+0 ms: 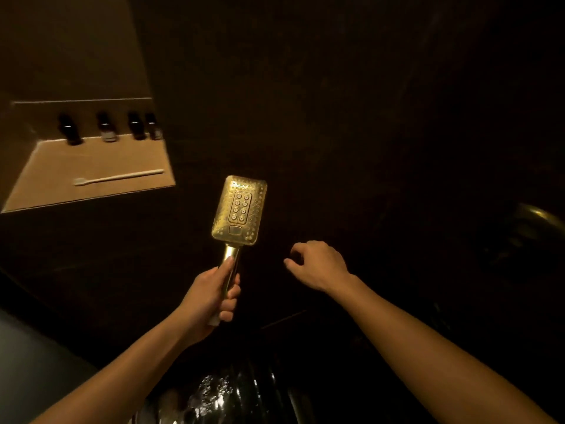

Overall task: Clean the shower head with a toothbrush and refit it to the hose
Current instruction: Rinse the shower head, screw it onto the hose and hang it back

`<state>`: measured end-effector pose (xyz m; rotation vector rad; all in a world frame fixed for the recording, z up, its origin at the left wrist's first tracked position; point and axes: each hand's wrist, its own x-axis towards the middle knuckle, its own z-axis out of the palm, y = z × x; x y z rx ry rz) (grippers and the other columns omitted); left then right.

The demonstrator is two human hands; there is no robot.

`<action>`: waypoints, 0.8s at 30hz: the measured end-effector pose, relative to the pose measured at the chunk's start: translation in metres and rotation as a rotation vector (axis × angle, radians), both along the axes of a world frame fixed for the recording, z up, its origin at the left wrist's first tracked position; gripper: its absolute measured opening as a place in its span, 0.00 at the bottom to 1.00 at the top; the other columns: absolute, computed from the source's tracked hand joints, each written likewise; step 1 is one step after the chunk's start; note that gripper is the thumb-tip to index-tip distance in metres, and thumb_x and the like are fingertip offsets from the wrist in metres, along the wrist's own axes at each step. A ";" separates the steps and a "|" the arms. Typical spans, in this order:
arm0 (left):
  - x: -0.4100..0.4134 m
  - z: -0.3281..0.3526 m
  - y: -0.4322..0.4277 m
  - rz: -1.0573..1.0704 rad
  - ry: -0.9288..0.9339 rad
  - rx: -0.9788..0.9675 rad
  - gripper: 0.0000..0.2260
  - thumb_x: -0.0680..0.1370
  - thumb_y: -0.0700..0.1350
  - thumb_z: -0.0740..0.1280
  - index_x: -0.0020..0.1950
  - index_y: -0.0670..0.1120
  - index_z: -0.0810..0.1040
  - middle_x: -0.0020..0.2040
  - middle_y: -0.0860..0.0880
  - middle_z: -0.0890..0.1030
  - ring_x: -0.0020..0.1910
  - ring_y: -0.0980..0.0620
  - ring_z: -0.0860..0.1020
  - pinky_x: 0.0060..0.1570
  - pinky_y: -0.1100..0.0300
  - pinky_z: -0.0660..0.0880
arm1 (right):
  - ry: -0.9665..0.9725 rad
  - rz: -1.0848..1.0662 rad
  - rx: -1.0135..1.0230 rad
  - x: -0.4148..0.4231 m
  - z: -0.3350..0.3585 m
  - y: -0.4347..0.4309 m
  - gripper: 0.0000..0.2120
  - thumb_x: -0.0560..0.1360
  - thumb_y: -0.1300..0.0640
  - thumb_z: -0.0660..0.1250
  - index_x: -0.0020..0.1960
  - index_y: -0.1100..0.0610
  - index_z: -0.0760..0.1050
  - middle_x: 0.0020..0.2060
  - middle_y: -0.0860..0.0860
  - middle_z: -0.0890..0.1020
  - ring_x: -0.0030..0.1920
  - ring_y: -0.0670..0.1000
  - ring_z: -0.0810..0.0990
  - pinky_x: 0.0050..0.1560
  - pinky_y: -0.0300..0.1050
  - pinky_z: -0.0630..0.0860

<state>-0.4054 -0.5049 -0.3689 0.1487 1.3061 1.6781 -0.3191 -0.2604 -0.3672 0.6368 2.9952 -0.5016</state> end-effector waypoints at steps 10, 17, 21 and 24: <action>0.158 0.026 0.172 -0.416 0.029 0.104 0.19 0.77 0.61 0.63 0.48 0.43 0.71 0.31 0.50 0.72 0.23 0.57 0.66 0.19 0.64 0.66 | 0.138 -0.440 0.121 0.244 0.041 0.087 0.20 0.76 0.37 0.61 0.59 0.49 0.76 0.48 0.47 0.78 0.47 0.50 0.78 0.45 0.51 0.79; 0.230 0.048 0.251 -0.616 0.006 0.198 0.19 0.81 0.60 0.58 0.46 0.44 0.72 0.31 0.49 0.71 0.22 0.56 0.67 0.19 0.64 0.68 | 0.137 -0.709 0.229 0.353 0.061 0.122 0.18 0.77 0.37 0.60 0.57 0.49 0.76 0.47 0.47 0.77 0.47 0.49 0.77 0.44 0.49 0.78; 0.249 0.059 0.290 -0.720 0.022 0.299 0.19 0.79 0.62 0.60 0.44 0.45 0.74 0.32 0.49 0.71 0.23 0.56 0.66 0.21 0.63 0.68 | 0.158 -0.804 0.261 0.380 0.075 0.135 0.17 0.77 0.37 0.61 0.56 0.48 0.76 0.47 0.46 0.77 0.46 0.48 0.77 0.43 0.49 0.78; 0.254 0.073 0.320 -0.789 0.049 0.362 0.19 0.79 0.62 0.61 0.44 0.46 0.75 0.32 0.50 0.71 0.24 0.56 0.67 0.23 0.62 0.68 | 0.187 -0.858 0.301 0.388 0.092 0.144 0.17 0.77 0.38 0.61 0.56 0.48 0.76 0.45 0.46 0.77 0.45 0.47 0.77 0.42 0.48 0.79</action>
